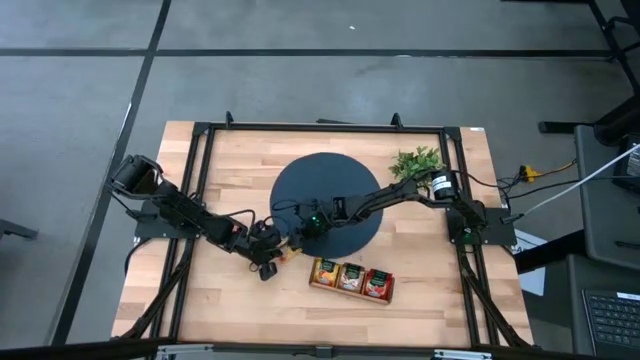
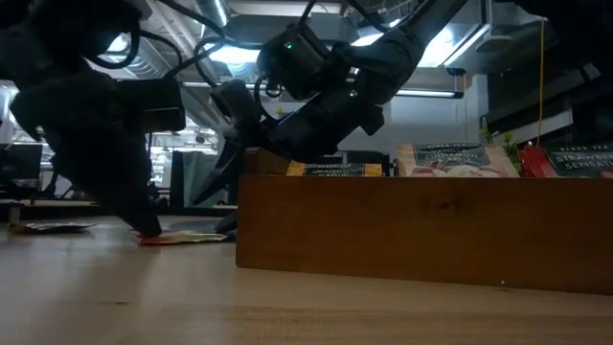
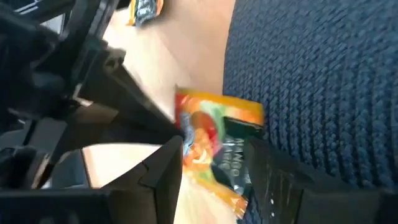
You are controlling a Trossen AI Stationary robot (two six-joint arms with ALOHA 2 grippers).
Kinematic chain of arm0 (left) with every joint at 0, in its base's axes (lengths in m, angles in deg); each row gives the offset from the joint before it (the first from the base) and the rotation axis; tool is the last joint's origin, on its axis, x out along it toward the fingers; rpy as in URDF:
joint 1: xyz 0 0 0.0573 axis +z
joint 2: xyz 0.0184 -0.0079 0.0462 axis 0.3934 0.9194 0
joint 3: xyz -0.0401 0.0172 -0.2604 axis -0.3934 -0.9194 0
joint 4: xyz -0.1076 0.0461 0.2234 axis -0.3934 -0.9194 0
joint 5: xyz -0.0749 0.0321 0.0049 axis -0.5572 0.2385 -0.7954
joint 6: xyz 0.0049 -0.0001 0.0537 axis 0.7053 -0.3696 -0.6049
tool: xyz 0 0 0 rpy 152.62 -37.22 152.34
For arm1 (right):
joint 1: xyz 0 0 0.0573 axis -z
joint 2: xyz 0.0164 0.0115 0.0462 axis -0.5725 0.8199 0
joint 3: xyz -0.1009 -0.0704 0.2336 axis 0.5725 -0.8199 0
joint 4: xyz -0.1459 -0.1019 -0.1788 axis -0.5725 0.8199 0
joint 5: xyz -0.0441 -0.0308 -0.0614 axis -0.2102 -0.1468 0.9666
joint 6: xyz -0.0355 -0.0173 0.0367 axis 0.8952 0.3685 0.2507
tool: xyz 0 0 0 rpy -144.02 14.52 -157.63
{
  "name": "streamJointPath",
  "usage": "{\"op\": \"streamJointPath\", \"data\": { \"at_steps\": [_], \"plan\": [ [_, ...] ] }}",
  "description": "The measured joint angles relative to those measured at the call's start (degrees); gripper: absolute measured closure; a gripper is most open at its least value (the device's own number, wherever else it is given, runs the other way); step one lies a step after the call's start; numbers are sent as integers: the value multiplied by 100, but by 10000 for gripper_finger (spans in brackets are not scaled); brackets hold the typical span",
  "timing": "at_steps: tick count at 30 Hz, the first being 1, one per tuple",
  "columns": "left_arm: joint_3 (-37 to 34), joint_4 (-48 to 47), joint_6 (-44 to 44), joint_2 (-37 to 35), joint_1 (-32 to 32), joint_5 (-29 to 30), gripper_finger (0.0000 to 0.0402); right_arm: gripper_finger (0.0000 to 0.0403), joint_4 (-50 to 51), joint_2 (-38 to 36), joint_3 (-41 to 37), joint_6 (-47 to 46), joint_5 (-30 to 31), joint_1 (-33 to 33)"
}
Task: Pick & Place Tea
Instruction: Put the yellow tea bag into the left section of the wooden organizer
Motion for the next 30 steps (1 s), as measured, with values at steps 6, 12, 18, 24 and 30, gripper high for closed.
{"op": "streamJointPath", "data": {
  "at_steps": [6,12,18,24,30],
  "plan": [
    [2,-34,242,-4,-282,-179,398,226,656,43,429,574,316,52],
    [2,-38,579,4,-390,152,398,226,1099,43,642,824,333,54],
    [-13,-43,714,15,-103,548,398,226,1098,76,623,694,-9,9],
    [-15,-27,563,15,94,551,398,228,1100,76,623,684,-48,-68],
    [-15,-25,546,15,160,545,398,280,1143,81,621,685,-40,-62]
  ]
}}
